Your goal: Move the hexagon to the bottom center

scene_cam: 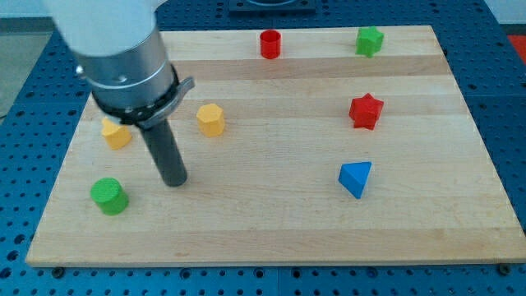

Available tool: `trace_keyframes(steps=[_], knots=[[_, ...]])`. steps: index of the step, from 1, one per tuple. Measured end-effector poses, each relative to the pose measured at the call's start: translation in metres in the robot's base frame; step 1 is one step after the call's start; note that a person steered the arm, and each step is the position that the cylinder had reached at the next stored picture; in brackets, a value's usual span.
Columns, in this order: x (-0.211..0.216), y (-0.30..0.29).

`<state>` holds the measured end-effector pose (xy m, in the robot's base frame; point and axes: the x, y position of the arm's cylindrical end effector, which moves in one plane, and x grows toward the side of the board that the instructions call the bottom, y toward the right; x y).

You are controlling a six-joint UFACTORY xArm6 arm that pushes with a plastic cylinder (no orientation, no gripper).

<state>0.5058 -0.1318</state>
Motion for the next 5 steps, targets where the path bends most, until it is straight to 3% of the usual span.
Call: trace_keyframes(steps=[5], knots=[[-0.122, 0.018]])
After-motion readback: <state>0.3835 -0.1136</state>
